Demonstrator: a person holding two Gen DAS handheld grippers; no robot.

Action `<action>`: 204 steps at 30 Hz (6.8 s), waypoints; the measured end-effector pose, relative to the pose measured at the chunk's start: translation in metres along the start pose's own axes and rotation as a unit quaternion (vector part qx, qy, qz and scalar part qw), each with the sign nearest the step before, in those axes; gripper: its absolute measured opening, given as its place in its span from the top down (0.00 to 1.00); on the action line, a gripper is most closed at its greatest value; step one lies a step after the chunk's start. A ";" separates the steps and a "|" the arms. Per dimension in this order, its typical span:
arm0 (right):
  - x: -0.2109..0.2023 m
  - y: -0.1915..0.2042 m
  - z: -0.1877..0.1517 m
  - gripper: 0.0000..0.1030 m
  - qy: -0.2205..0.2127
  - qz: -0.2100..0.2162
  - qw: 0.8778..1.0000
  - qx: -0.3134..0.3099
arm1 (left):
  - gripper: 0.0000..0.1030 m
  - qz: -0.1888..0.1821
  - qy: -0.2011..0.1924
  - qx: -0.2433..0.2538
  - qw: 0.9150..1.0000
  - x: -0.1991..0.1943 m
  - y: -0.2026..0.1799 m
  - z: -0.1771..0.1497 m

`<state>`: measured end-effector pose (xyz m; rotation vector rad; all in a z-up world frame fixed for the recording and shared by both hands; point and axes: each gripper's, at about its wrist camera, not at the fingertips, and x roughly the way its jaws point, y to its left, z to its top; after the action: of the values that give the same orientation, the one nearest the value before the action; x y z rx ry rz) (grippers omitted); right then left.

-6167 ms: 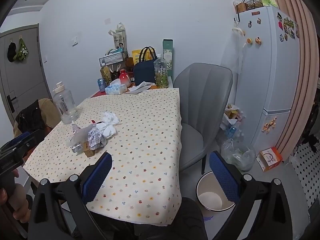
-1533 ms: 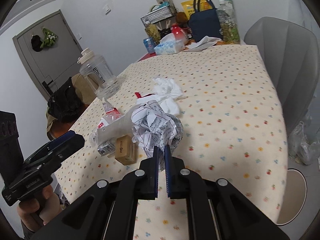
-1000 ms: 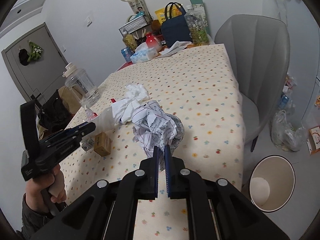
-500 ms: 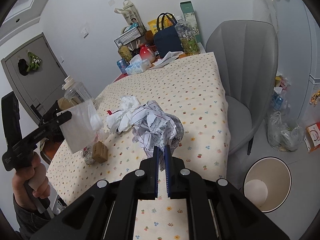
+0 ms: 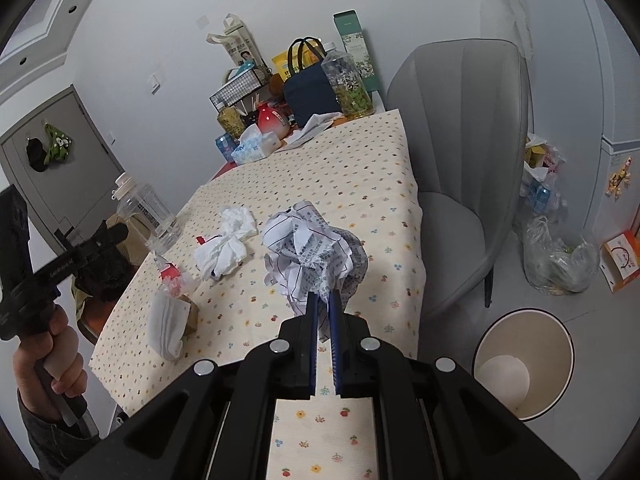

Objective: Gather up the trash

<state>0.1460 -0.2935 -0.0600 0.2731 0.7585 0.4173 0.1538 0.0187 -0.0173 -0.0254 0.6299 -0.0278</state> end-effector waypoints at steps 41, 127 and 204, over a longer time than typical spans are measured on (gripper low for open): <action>0.022 0.008 -0.014 0.93 0.029 0.001 1.000 -0.011 | 0.97 0.012 0.096 -0.112 0.989 0.013 0.066 -0.113; -0.056 -0.340 -0.105 0.43 -0.016 -0.208 0.932 0.296 | 0.27 -0.161 0.244 0.204 0.934 0.220 -0.380 -0.094; 0.164 0.159 0.049 0.53 0.082 0.034 0.978 -0.188 | 0.06 0.044 0.020 -0.208 0.977 0.047 0.131 -0.083</action>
<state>0.2447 -0.0819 -0.0638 -0.0920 0.8163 0.6442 0.1454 0.1465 -0.1165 -0.4030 0.6678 0.1901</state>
